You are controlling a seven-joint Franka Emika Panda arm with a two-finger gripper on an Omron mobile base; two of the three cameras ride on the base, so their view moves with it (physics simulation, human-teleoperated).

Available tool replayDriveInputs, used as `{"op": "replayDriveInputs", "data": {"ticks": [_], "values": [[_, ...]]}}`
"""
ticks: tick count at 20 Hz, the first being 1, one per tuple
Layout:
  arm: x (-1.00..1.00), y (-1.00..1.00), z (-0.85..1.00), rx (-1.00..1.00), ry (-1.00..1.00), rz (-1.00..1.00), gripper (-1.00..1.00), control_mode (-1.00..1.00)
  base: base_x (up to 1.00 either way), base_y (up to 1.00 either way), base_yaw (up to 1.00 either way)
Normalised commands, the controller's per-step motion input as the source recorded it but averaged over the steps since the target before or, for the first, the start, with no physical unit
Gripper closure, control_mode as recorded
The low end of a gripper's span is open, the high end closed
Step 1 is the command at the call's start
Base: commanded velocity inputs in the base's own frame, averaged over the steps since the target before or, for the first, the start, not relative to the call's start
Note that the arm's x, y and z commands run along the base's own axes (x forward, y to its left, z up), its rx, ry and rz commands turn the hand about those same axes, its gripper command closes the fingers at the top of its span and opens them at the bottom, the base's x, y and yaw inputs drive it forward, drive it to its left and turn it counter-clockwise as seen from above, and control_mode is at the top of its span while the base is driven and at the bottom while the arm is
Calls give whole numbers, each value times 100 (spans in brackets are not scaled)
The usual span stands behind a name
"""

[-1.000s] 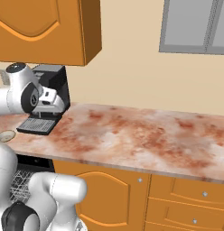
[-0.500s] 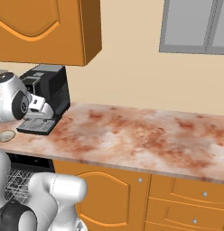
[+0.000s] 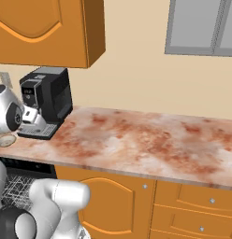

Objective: Pick up the cup and bowl from the counter, place them in the dishwasher, and close the dishwasher door.

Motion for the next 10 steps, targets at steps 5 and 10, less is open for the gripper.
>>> {"op": "replayDriveInputs", "data": {"ticks": [5,10], "values": [[15,41,-18,1,0,0,-100,-100,0,0,0],[18,48,-14,0,0,0,-100,-100,0,0,0]]}}
